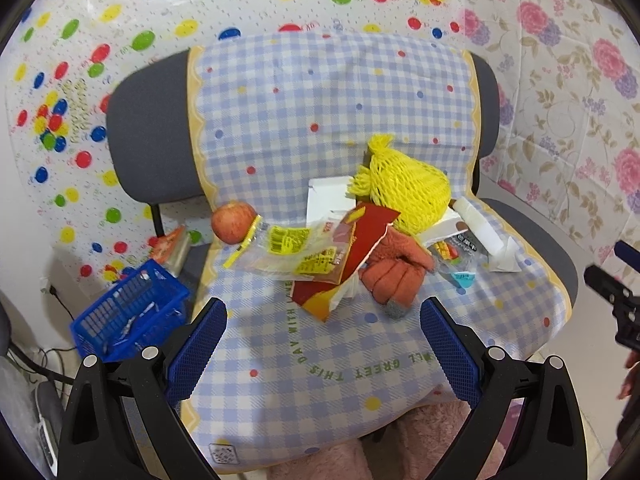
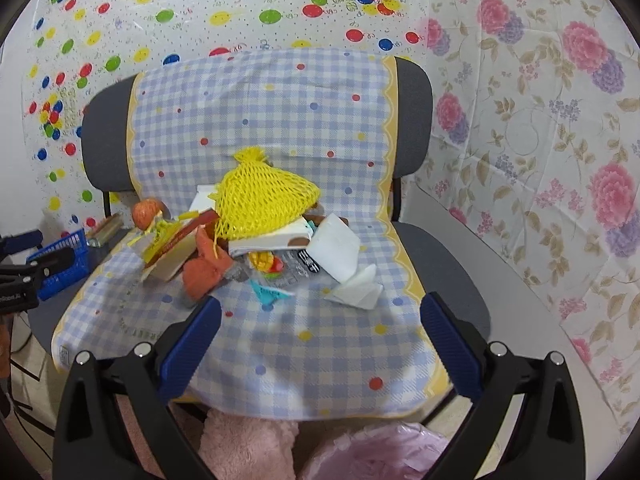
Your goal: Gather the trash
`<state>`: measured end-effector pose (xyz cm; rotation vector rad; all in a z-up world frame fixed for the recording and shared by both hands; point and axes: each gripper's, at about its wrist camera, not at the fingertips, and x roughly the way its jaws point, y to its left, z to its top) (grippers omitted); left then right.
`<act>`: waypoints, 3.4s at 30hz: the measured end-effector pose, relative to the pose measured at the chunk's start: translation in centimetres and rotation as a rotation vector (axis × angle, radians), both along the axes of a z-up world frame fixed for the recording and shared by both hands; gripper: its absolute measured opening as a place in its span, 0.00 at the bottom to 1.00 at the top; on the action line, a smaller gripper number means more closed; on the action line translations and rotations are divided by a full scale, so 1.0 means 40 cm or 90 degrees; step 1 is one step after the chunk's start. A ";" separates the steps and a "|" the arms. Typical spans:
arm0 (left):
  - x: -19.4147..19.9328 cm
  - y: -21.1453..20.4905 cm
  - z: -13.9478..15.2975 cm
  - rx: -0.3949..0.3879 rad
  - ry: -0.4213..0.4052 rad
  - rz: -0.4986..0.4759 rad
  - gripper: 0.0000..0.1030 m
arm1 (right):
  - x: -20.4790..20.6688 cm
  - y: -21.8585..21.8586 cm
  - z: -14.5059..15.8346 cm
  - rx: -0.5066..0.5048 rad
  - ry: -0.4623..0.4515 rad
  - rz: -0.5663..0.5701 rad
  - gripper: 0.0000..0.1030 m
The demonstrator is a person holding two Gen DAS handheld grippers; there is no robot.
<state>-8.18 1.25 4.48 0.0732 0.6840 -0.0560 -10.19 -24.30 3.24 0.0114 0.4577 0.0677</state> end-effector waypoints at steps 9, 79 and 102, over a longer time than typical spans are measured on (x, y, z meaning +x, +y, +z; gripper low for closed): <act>0.075 -0.017 -0.055 0.020 0.008 -0.007 0.93 | 0.116 -0.021 -0.046 -0.026 0.043 -0.010 0.94; 0.340 -0.004 -0.228 0.089 0.013 -0.017 0.14 | 0.190 0.010 -0.098 0.033 0.039 0.055 0.30; -0.051 -0.016 0.093 -0.082 -0.214 -0.165 0.06 | -0.032 0.011 0.030 0.029 -0.036 0.047 0.29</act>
